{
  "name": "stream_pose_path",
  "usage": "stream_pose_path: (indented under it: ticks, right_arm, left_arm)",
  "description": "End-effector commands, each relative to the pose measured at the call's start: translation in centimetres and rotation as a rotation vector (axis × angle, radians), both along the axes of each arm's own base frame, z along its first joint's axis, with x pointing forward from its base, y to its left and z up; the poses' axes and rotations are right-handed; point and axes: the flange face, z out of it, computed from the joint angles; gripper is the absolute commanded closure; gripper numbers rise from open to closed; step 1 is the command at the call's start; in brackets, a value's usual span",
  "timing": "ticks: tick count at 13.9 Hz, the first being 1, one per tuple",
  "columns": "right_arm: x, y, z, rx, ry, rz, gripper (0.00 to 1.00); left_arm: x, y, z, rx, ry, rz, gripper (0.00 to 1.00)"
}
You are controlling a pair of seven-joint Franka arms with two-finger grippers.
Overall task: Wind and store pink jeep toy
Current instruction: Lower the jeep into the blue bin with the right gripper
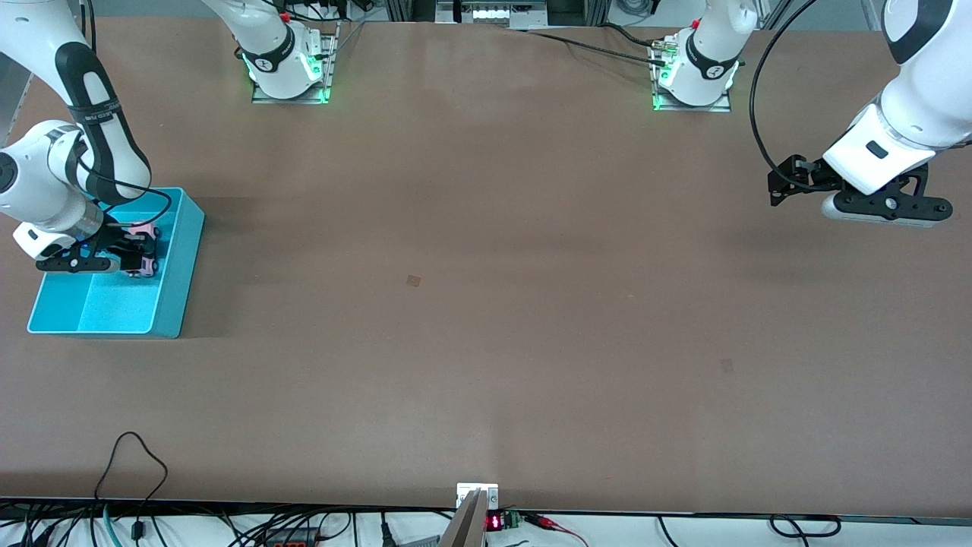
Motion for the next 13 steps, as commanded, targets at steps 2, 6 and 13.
stream_pose_path:
  ticks: [2, 6, 13]
  right_arm:
    - [1.6, 1.0, 2.3, 0.018, -0.036, 0.034, 0.0]
    - [4.8, 4.2, 8.0, 0.052, -0.023, 0.087, 0.0]
    - [10.7, 11.9, 21.3, 0.109, -0.003, 0.148, 0.0]
  left_arm:
    - [-0.5, -0.1, 1.0, 0.015, -0.001, 0.003, 0.0]
    - [-0.5, -0.5, 1.4, 0.016, 0.003, -0.003, 0.0]
    - [-0.6, -0.6, 1.4, 0.018, 0.008, -0.005, 0.0]
